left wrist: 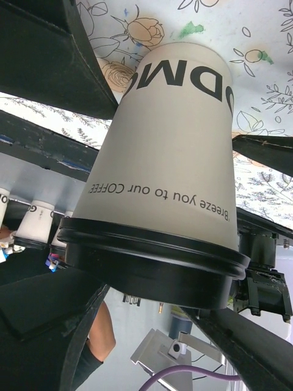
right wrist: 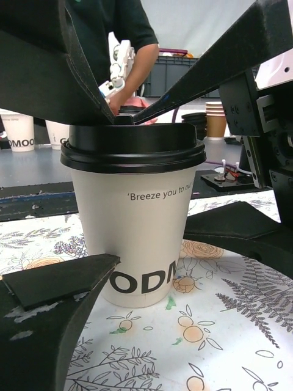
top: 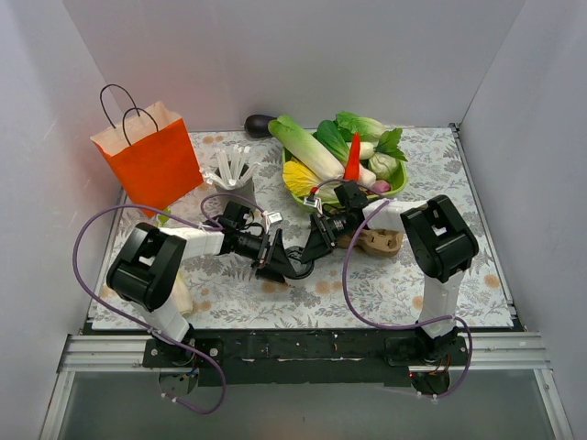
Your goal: Pack the takeout coffee
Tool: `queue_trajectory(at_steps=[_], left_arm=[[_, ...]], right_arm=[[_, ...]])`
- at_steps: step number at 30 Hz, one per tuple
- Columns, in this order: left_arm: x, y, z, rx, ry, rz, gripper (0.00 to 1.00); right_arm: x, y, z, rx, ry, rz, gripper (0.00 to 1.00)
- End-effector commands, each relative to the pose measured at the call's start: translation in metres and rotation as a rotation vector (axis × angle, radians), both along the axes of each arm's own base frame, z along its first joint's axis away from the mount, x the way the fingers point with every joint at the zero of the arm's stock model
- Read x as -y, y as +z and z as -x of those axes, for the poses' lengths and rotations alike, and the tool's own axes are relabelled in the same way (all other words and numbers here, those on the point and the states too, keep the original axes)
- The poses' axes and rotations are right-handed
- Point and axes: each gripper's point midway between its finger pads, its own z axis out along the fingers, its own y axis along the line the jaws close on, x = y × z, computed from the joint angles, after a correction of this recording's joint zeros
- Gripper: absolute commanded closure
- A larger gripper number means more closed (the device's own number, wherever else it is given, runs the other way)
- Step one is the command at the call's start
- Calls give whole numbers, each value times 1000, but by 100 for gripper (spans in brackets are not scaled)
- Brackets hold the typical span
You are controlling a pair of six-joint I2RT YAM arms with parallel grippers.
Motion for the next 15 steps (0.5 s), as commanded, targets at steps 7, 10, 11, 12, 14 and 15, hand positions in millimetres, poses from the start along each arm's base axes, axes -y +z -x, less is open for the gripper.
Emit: queue_trajectory(at_steps=[7,10,11,12,14,15], left_arm=[[5,13,-40,269,66,-11,2],[5,25,-36,274,63,15,2],[2,26,-36,271,67,12,2],[0,27,-34,277,69,13,2],[-3,27,-34,273,78,8,2],[-5,27,-34,270,82,8,2]], right_arm=[[-13,41,11,37,102,-139,4],[-11,47,11,57,103,-138,2],[-10,46,11,59,102,-132,2],[-10,46,11,72,97,-124,2],[-8,45,11,87,89,-101,2],[-7,42,10,97,80,-81,2]])
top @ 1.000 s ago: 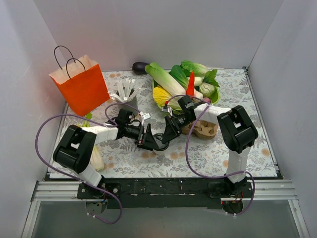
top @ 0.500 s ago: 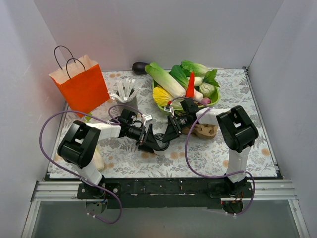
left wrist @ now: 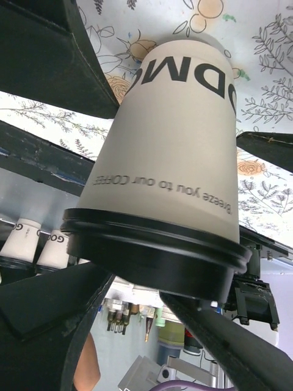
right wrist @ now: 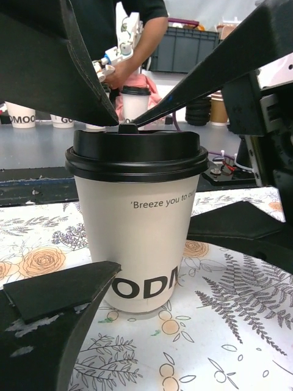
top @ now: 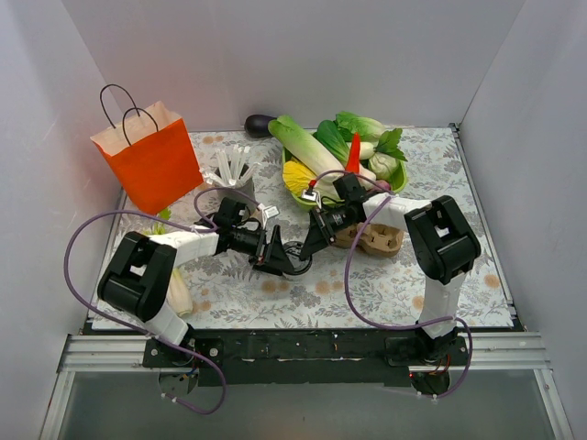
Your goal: Pack the takeout coffee
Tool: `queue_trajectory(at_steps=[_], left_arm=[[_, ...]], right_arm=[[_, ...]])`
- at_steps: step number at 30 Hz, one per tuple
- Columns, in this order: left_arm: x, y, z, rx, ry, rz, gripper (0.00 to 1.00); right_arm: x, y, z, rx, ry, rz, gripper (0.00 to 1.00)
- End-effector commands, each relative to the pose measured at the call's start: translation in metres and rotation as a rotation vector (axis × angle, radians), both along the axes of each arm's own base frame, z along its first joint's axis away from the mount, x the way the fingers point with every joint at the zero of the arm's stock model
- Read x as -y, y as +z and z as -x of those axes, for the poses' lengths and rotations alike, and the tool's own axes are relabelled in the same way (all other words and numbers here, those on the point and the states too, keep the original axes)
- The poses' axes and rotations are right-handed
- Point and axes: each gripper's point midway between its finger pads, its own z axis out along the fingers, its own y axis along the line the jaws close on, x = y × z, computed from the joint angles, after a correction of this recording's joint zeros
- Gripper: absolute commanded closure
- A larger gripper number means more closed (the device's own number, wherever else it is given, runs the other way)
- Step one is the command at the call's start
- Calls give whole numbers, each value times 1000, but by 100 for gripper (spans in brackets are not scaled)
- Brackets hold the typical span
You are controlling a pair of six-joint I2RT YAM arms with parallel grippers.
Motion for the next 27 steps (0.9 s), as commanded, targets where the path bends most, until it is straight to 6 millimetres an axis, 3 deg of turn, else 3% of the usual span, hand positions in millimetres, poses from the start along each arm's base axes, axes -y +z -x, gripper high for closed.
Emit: queue_trajectory(at_steps=[1,6,12,16,22,24,27], left_arm=[[-4,14,-25,170,58,12,2],[-4,12,-29,137,75,19,2],[-5,12,-34,128,68,11,2],[-11,2,-27,93,54,-24,2],[-20,-1,-23,98,49,-57,2],[-23,1,-26,118,55,-70,2],[-26,6,-26,110,55,-50,2]], right_arm=[[0,24,23,-12,60,-18,2],[4,1,18,-21,19,76,2],[2,13,14,-49,25,34,2],[2,17,11,-33,17,31,2],[5,15,10,-23,-6,83,2],[9,6,4,9,-43,163,2],[9,11,1,29,-39,162,2]])
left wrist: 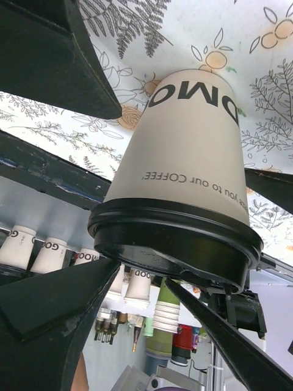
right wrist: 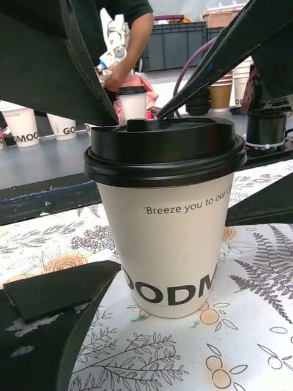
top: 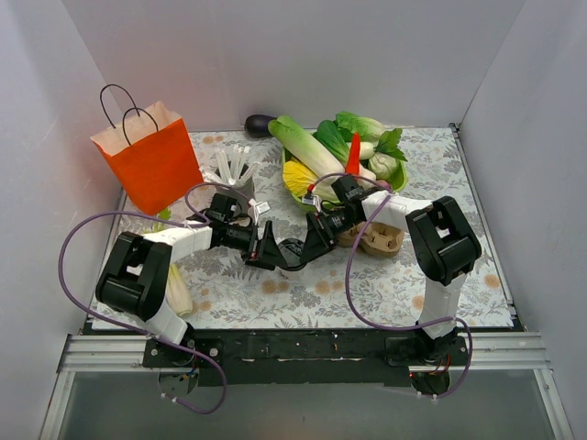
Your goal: Pack the takeout coffee
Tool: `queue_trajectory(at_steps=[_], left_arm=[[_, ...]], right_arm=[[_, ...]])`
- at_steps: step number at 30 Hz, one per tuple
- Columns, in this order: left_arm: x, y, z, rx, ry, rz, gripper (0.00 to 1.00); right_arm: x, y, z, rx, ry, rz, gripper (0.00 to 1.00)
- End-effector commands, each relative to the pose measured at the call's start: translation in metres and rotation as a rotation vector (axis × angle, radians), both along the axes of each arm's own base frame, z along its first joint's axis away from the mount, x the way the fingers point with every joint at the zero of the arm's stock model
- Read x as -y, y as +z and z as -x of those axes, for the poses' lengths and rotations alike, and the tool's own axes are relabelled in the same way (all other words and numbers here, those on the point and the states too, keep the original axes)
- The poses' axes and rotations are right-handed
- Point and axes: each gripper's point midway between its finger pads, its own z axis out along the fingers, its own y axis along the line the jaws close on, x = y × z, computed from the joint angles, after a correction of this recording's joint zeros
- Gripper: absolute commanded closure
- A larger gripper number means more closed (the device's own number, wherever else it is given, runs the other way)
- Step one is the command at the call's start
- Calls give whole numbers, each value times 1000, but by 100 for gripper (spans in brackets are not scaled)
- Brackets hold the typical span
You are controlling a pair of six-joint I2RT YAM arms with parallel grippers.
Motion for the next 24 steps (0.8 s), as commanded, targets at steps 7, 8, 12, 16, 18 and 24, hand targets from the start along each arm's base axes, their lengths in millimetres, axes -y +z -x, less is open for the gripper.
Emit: queue_trajectory(at_steps=[7,8,12,16,18,24], left_arm=[[-5,35,-26,164,41,42,2],[-5,38,-29,174,49,48,2],[-3,48,-41,195,85,78,2],[1,45,-56,164,147,72,2],[1,39,-63,159,182,63,2],[4,35,-71,100,258,80,2]], right_arm=[[1,33,-13,85,-16,11,2],[1,34,-10,74,-10,5,2],[5,35,-2,52,-4,-7,2],[7,31,0,55,-8,5,2],[6,30,1,57,-6,12,2],[4,18,4,138,22,66,2]])
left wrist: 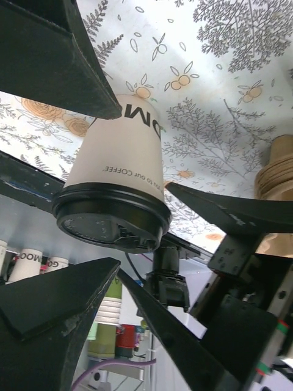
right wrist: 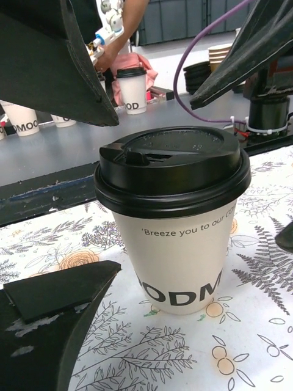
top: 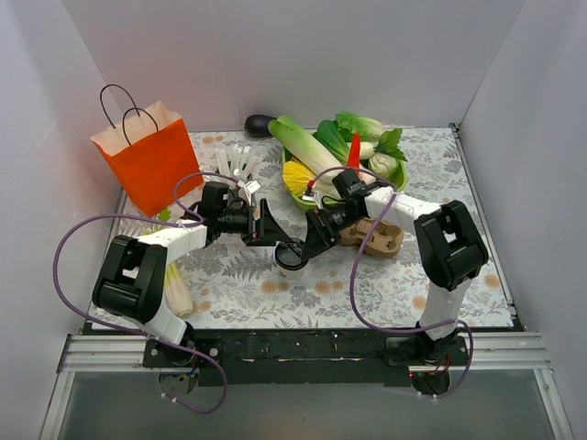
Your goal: Pack the takeout coffee
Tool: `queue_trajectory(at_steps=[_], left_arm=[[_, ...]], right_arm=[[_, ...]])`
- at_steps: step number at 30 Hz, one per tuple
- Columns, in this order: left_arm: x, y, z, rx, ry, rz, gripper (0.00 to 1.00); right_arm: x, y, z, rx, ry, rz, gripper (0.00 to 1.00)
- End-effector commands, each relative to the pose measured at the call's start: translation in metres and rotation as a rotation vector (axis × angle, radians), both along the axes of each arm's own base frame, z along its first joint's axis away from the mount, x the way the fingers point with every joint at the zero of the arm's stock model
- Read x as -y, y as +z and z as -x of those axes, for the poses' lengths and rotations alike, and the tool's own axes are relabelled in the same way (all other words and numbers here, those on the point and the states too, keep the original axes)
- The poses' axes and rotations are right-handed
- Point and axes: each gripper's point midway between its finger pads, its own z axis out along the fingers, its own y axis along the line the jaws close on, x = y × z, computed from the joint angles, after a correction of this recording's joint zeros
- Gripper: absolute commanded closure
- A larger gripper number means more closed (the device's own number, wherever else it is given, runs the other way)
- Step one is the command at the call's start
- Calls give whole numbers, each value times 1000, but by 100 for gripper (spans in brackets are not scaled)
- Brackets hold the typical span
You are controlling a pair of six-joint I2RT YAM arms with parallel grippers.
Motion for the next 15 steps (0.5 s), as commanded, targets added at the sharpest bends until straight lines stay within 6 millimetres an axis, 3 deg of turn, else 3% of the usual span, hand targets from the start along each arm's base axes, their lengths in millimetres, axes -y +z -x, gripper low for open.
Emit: queue_trajectory(at_steps=[1,7,15], left_arm=[[2,4,-15,-1,74,29,2],[-1,-5,-18,-1,100,1,2],[-3,-10,-5,0,73,1,3]], right_arm=[[-1,3,7,61,28,8,2],[-3,2,11,55,27,5,2],[-8,5,10,45,35,-28,2]])
